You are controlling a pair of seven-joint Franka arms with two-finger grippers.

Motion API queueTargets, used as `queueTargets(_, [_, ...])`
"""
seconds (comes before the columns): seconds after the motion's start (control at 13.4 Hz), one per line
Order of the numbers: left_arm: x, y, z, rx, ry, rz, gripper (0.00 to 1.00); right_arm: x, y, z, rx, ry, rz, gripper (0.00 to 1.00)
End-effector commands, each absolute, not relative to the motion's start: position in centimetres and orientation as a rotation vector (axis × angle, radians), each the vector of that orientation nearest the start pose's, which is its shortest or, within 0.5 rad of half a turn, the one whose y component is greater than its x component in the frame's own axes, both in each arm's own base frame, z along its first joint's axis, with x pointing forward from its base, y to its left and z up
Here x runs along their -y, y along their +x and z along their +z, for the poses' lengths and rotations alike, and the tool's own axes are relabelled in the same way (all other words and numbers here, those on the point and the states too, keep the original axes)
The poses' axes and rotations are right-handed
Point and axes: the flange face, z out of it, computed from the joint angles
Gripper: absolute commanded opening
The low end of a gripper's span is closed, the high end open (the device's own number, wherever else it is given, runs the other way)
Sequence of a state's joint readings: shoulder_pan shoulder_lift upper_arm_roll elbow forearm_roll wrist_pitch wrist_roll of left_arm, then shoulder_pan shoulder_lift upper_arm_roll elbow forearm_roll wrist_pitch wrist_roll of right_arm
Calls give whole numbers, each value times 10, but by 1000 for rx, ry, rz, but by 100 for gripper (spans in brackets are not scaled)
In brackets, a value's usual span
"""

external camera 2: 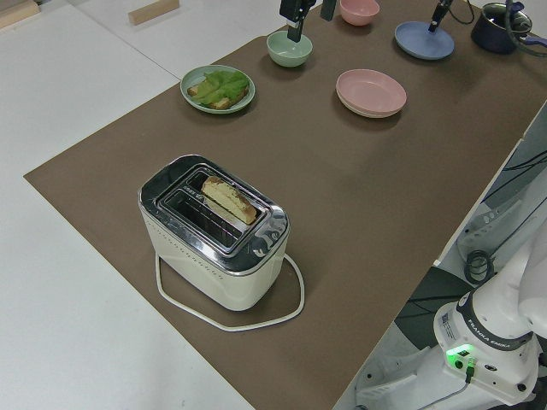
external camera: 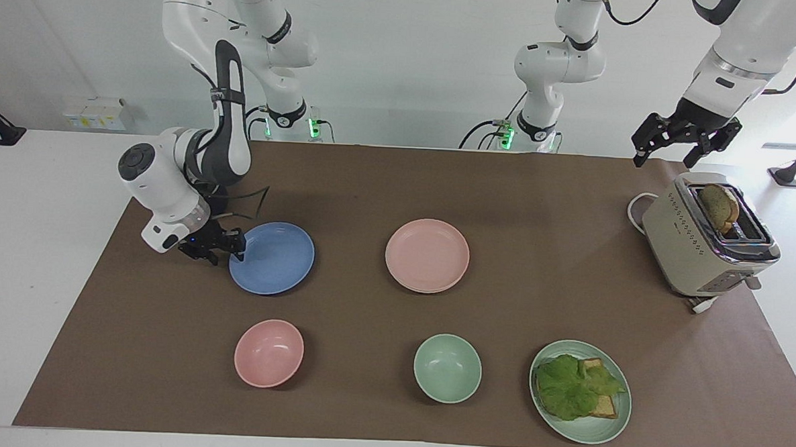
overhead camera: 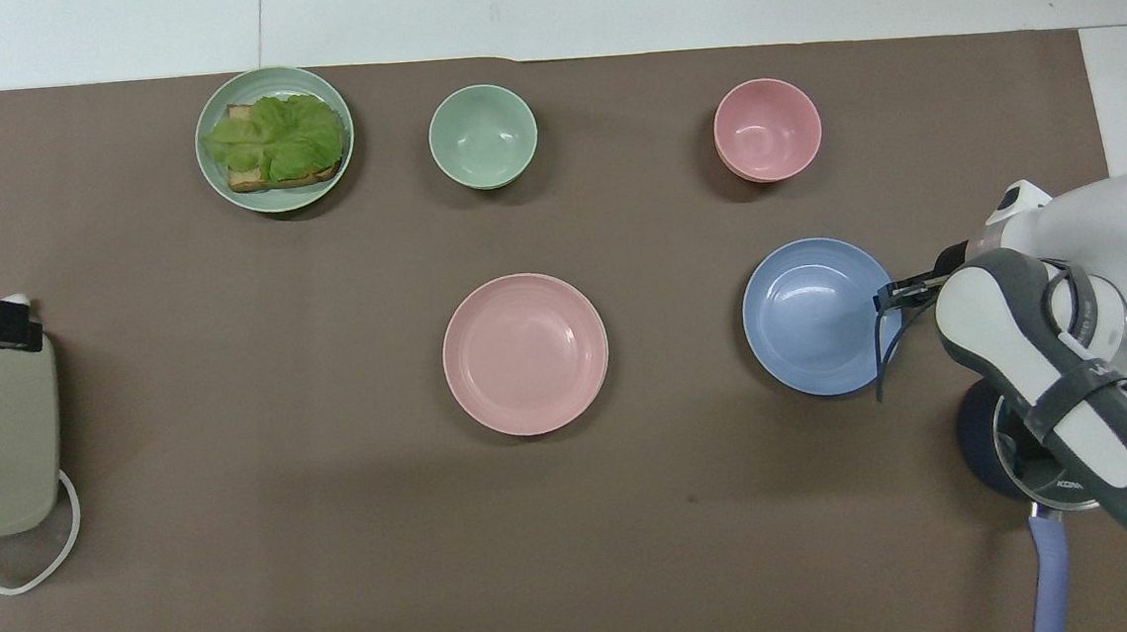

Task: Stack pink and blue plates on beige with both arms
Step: 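Grasp the blue plate rim with the right gripper and lift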

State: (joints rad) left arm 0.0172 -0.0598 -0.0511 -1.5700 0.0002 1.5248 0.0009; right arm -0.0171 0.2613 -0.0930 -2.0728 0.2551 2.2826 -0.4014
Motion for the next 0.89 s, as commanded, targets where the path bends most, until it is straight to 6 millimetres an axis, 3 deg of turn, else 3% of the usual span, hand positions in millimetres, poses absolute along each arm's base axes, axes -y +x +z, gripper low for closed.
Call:
queueTargets(0.0, [17, 527, 653, -51, -3146, -17, 100, 61, 584, 316, 194, -2930, -2, 0])
queueTargets(0.22, [17, 527, 653, -51, -3146, -17, 100, 61, 587, 363, 219, -2883, 67, 0])
queueTargets(0.52, [17, 527, 653, -51, -3146, -14, 100, 64, 570, 423, 242, -2850, 81, 0])
queueTargets(0.67, [17, 527, 653, -51, -3146, -14, 100, 53, 564, 439, 248, -2839, 94, 0])
queueTargets(0.82, [17, 527, 653, -51, -3146, -14, 100, 31, 564, 440, 178, -2848, 120, 0])
